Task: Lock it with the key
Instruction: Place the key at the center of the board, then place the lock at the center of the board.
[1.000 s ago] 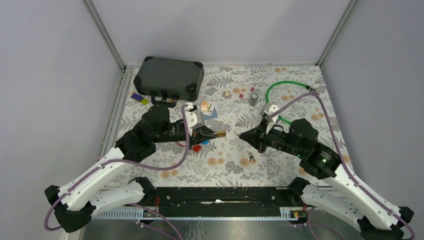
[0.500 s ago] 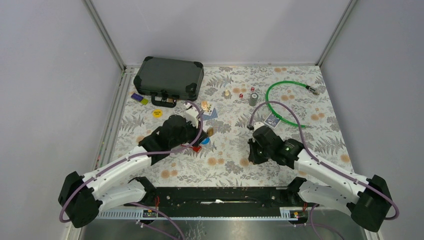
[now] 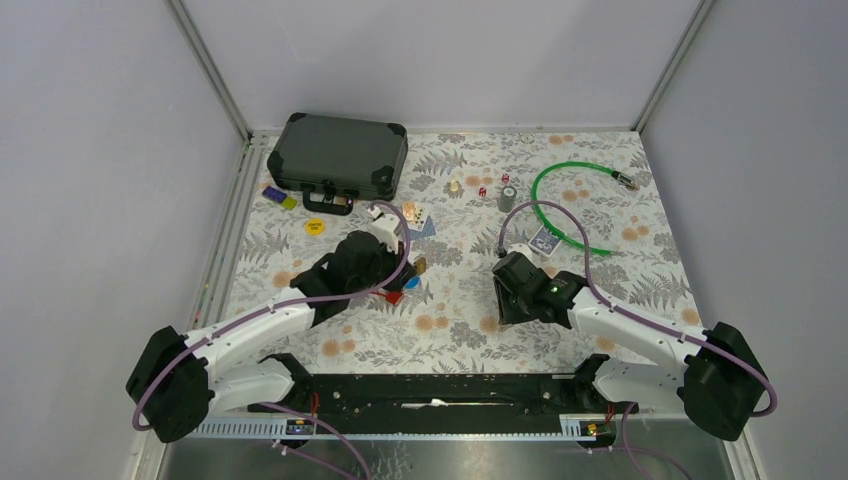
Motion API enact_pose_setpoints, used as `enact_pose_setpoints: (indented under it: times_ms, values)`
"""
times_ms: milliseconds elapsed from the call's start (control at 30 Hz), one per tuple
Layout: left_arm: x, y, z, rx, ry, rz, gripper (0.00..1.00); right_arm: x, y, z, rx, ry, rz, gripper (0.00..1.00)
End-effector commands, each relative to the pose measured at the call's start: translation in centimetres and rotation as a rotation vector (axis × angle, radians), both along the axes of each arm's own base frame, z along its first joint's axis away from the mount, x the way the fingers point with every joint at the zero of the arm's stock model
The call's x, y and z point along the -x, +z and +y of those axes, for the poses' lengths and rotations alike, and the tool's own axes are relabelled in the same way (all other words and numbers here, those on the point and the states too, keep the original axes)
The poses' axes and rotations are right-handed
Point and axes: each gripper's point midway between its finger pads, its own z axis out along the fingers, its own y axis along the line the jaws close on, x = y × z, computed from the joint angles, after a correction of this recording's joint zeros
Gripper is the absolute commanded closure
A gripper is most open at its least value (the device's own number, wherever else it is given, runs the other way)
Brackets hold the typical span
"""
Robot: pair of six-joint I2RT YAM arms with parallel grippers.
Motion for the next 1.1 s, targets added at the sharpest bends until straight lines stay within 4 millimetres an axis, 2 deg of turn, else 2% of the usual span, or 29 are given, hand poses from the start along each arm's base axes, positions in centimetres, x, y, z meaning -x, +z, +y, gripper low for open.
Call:
enact_pose_setpoints:
  times_ms: [0,333,467,633,833,1000,1067]
  values:
    - [-1.3,-0.1,-0.1,0.038,0.045,0.004,1.0,-2.5,1.8,0.6,-0.019,-0.04,-0.106,0.61]
    - [-1.1,-4.2,1.3,-0.013,0.099,0.119,1.0,-3.1,2.6,1.4,-0.041,-0.006,-0.139,0.59]
    - [-1.8,-5.3,2.7,-0.049,0.165,0.122,1.0,-3.1,2.7,1.7,-0.055,0.005,-0.14,0.59]
    - [-2.3,-6.9,5.4,-0.138,0.268,0.138,1.0,-3.1,2.7,1.8,-0.052,0.016,-0.138,0.58]
    - [-2.5,-7.7,7.8,-0.182,0.38,0.136,1.0,-3.4,3.0,2.2,-0.062,0.031,-0.144,0.58]
    - [-2.7,-8.5,9.4,-0.214,0.455,0.143,0.91,-3.4,2.9,2.5,-0.064,0.045,-0.139,0.57]
    - [-2.8,-8.6,9.6,-0.22,0.472,0.146,0.81,-3.5,2.9,2.6,-0.065,0.049,-0.136,0.56]
